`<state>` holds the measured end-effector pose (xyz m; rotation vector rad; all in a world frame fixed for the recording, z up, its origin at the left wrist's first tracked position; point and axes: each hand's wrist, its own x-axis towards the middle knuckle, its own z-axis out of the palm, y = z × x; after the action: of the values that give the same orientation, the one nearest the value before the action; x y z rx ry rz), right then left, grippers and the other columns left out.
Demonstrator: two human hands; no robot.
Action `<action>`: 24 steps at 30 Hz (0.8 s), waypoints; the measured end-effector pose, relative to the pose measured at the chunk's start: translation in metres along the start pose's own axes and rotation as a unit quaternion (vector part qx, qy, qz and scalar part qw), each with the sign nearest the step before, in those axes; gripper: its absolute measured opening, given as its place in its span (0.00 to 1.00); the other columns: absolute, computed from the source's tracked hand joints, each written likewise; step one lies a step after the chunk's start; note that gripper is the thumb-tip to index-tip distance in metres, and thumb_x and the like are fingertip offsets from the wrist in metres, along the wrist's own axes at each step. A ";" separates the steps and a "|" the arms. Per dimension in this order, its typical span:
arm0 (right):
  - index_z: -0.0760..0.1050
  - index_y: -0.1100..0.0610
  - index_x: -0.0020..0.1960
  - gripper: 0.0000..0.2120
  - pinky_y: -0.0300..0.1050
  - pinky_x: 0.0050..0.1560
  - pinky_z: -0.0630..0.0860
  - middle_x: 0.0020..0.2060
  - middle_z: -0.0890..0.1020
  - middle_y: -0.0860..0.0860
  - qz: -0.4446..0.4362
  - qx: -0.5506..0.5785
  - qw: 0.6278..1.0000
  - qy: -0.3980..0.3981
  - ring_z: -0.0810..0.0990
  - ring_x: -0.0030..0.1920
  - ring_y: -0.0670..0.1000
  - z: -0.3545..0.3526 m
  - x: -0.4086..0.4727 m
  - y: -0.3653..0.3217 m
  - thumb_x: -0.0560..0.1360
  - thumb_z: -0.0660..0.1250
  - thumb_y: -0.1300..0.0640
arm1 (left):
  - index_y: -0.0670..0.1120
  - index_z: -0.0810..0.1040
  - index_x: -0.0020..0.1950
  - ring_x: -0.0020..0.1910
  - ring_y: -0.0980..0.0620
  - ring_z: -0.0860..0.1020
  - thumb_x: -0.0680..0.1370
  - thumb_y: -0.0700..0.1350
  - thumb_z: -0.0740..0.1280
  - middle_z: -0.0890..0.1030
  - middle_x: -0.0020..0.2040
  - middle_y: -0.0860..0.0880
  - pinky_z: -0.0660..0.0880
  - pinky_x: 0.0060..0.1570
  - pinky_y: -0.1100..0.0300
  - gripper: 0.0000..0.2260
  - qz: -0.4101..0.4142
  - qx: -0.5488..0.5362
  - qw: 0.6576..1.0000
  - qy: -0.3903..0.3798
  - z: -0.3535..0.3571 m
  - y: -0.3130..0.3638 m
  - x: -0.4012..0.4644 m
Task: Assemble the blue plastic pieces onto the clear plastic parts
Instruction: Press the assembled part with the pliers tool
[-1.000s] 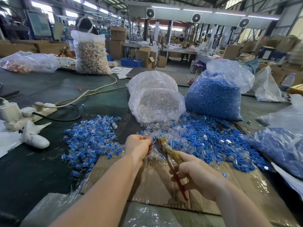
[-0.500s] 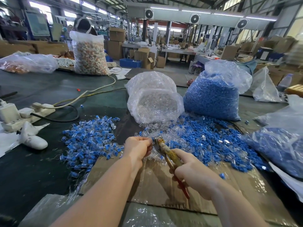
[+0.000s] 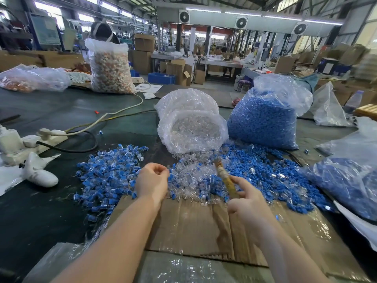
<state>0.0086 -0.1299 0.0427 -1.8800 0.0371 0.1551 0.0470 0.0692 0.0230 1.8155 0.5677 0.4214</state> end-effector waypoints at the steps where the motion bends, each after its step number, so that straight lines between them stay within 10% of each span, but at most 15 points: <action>1: 0.73 0.48 0.58 0.27 0.38 0.24 0.69 0.40 0.76 0.55 -0.020 -0.034 0.998 0.047 0.72 0.24 0.43 -0.006 0.004 0.003 0.67 0.62 0.75 | 0.46 0.77 0.47 0.33 0.56 0.75 0.77 0.41 0.65 0.78 0.39 0.51 0.67 0.29 0.64 0.02 0.039 0.059 0.997 0.027 -0.007 -0.004 0.005; 5: 0.71 0.45 0.62 0.24 0.54 0.51 0.75 0.47 0.78 0.58 -0.007 -0.218 0.957 0.192 0.76 0.48 0.60 -0.037 0.024 0.024 0.69 0.67 0.63 | 0.43 0.80 0.53 0.41 0.50 0.76 0.79 0.40 0.62 0.80 0.49 0.45 0.70 0.35 0.63 0.08 0.124 0.216 0.964 0.090 -0.036 -0.024 0.026; 11: 0.69 0.47 0.67 0.23 0.52 0.60 0.68 0.55 0.77 0.58 0.071 -0.377 0.897 0.219 0.72 0.57 0.59 -0.067 0.042 0.047 0.74 0.65 0.44 | 0.49 0.80 0.58 0.52 0.44 0.71 0.79 0.44 0.61 0.77 0.54 0.44 0.68 0.52 0.49 0.11 0.109 0.358 0.922 0.100 -0.050 -0.042 0.032; 20: 0.63 0.47 0.70 0.26 0.58 0.65 0.63 0.64 0.69 0.61 0.131 -0.474 0.848 0.198 0.65 0.65 0.62 -0.065 0.047 0.050 0.76 0.54 0.36 | 0.47 0.80 0.52 0.47 0.58 0.66 0.77 0.42 0.65 0.74 0.47 0.54 0.62 0.46 0.73 0.06 0.264 0.191 0.945 -0.005 0.007 -0.028 -0.017; 24: 0.65 0.48 0.68 0.22 0.57 0.66 0.63 0.64 0.70 0.55 0.010 -0.504 0.829 0.243 0.66 0.65 0.57 -0.045 0.037 0.040 0.77 0.59 0.43 | 0.49 0.79 0.52 0.47 0.58 0.72 0.77 0.44 0.65 0.77 0.49 0.54 0.69 0.50 0.69 0.06 0.277 0.173 0.941 -0.085 0.035 -0.030 -0.038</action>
<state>0.0455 -0.1835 0.0136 -2.9414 0.3913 -0.3797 0.0293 0.0277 -0.0162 2.3244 -0.0086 0.5569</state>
